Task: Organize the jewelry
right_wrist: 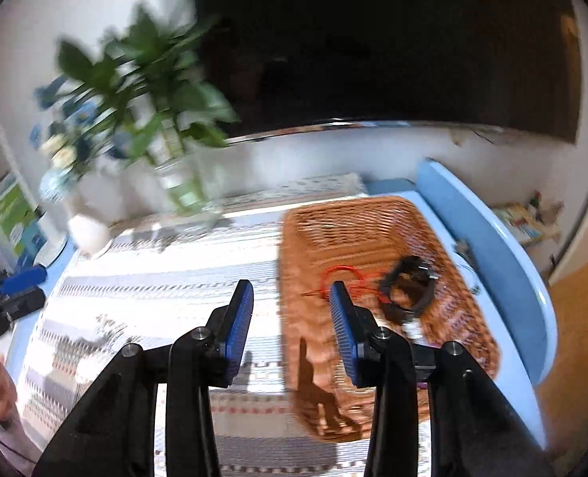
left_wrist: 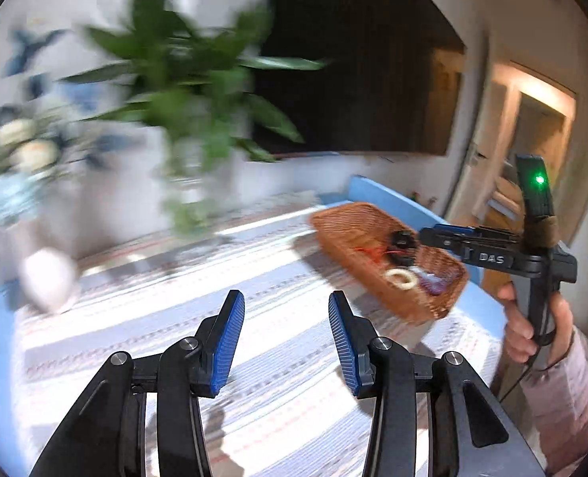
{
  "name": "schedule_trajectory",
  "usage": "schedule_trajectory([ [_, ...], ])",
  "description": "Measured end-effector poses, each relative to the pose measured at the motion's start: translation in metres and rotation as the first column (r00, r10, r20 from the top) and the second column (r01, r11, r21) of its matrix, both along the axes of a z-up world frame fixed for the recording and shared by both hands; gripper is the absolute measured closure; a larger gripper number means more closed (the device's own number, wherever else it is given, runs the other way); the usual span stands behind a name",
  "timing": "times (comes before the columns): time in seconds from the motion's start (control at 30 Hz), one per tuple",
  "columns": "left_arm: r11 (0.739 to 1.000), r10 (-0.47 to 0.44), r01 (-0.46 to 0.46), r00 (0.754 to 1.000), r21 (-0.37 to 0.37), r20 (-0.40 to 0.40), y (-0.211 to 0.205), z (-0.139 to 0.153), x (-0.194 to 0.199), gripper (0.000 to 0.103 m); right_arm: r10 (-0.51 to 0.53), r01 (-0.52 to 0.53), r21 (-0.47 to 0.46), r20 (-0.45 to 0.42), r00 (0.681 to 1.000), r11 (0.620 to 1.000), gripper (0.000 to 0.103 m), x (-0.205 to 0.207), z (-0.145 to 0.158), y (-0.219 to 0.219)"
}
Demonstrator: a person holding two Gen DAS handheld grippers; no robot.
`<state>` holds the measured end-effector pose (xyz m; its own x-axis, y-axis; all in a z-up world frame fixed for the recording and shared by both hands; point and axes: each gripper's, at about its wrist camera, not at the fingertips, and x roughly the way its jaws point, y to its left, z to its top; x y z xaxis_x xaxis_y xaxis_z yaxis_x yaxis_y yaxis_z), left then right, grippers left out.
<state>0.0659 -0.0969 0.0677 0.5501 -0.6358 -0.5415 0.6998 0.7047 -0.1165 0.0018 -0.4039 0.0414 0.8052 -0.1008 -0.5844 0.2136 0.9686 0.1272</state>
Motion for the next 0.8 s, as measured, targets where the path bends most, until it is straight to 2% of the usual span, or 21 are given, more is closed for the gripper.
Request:
schedule_trajectory([
  [0.1, 0.997, 0.078, -0.077, 0.996, -0.021, 0.036, 0.048, -0.004, 0.000, 0.058, 0.089, -0.089, 0.012, -0.009, 0.996, 0.996, 0.061, 0.013, 0.000, 0.034],
  [0.2, 0.992, 0.123, -0.123, 0.992, -0.035, 0.009, 0.078, -0.015, 0.009, 0.058, 0.161, -0.161, 0.014, -0.018, 0.987, 0.987, 0.061, 0.027, -0.004, 0.069],
  [0.37, 0.981, 0.182, -0.188, 0.978, -0.041, -0.104, 0.104, -0.042, 0.041, 0.058, 0.242, -0.242, 0.004, -0.082, 0.967, 0.970, 0.061, 0.052, -0.027, 0.120],
  [0.47, 0.975, 0.218, -0.219, 0.955, 0.017, -0.199, 0.101, -0.065, 0.067, 0.059, 0.275, -0.275, 0.018, -0.118, 0.954, 0.961, 0.061, 0.065, -0.040, 0.137],
  [0.5, 0.973, 0.232, -0.228, 0.945, 0.044, -0.231, 0.100, -0.073, 0.076, 0.062, 0.283, -0.282, 0.024, -0.128, 0.950, 0.959, 0.061, 0.069, -0.043, 0.140],
  [0.57, 0.977, 0.211, -0.203, 0.933, 0.060, -0.292, 0.095, -0.089, 0.088, 0.065, 0.298, -0.295, 0.041, -0.142, 0.944, 0.955, 0.061, 0.077, -0.049, 0.147],
  [0.67, 0.985, 0.164, -0.174, 0.914, 0.005, -0.370, 0.091, -0.107, 0.096, 0.067, 0.320, -0.308, 0.095, -0.161, 0.934, 0.947, 0.061, 0.094, -0.060, 0.150],
  [0.8, 0.985, 0.138, -0.167, 0.900, -0.036, -0.413, 0.085, -0.123, 0.096, 0.068, 0.335, -0.312, 0.135, -0.201, 0.921, 0.940, 0.061, 0.113, -0.081, 0.155],
])
